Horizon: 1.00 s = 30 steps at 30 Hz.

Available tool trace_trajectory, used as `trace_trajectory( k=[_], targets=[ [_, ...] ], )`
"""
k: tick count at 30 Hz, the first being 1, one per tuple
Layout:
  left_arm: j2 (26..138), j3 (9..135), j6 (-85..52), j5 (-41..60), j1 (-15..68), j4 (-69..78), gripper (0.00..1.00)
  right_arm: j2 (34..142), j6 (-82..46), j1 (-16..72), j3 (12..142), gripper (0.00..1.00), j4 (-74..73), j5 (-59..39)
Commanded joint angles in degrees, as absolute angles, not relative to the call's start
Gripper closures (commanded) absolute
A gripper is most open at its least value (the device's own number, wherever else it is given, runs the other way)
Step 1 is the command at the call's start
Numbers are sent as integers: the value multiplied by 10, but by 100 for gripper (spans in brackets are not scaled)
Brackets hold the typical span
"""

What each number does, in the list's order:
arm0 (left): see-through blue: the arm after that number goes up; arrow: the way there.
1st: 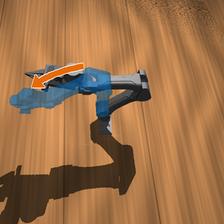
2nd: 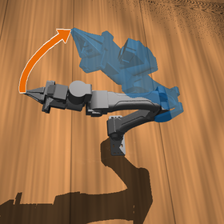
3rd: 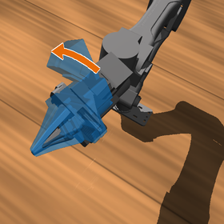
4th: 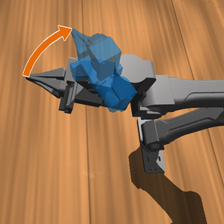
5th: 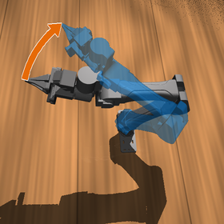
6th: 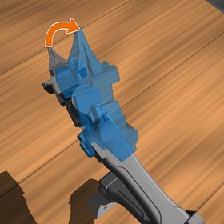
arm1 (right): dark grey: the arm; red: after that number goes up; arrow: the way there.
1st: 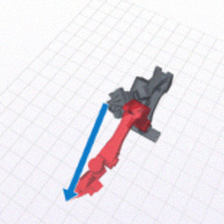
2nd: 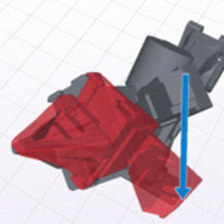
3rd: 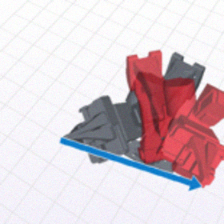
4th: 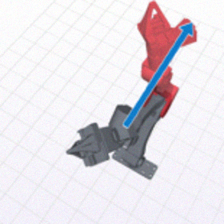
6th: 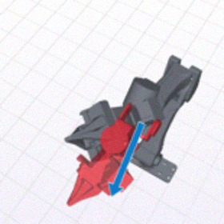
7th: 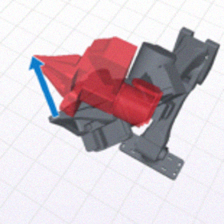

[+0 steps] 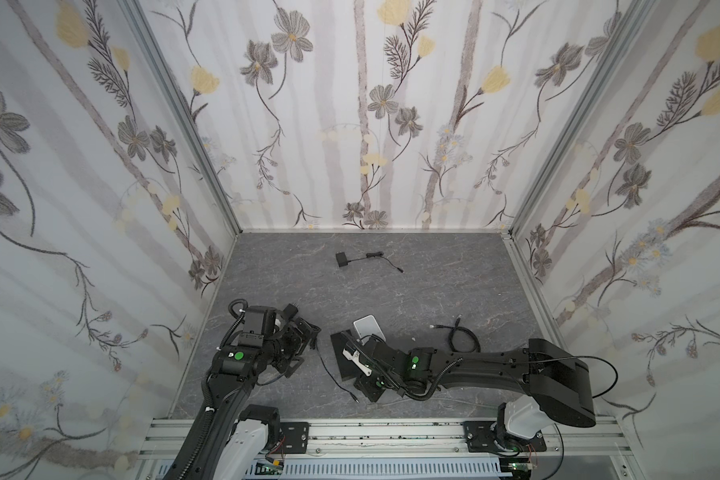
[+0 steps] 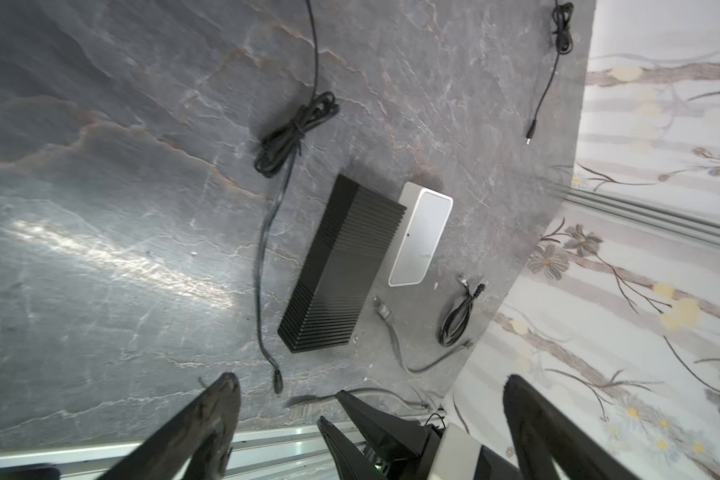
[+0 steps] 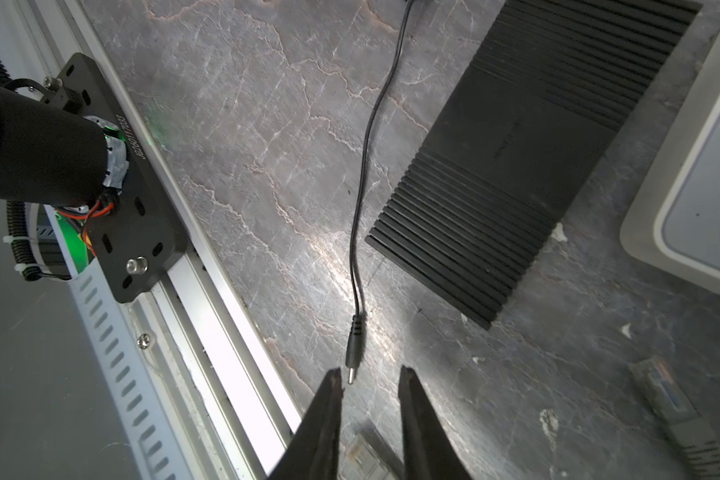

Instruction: Insert the plug into the switch port

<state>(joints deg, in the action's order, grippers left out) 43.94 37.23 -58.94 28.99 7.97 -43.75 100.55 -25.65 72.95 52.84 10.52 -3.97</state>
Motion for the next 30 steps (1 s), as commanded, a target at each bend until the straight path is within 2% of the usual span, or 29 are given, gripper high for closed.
trace_trajectory(
  k=[1, 3, 6, 10, 15, 21, 30],
  targets=[
    [453, 344, -562, 344, 48, -420, 0, 1008, -274, 742, 529, 73, 86, -18],
    [450, 304, -569, 388, 34, -356, 0, 1013, -276, 751, 531, 73, 91, -7],
    [433, 284, -573, 378, 27, -345, 0, 1021, -279, 759, 533, 73, 96, 2],
    [395, 324, -510, 340, 25, -409, 0, 1030, -280, 765, 535, 73, 102, 11],
    [352, 362, -500, 274, 22, -470, 0, 1050, -277, 767, 539, 67, 102, 11],
    [351, 310, -570, 366, 3, -396, 0, 1069, -276, 776, 546, 65, 108, 15],
    [347, 303, -581, 357, 3, -396, 0, 1105, -286, 791, 559, 68, 130, 32]
  ],
)
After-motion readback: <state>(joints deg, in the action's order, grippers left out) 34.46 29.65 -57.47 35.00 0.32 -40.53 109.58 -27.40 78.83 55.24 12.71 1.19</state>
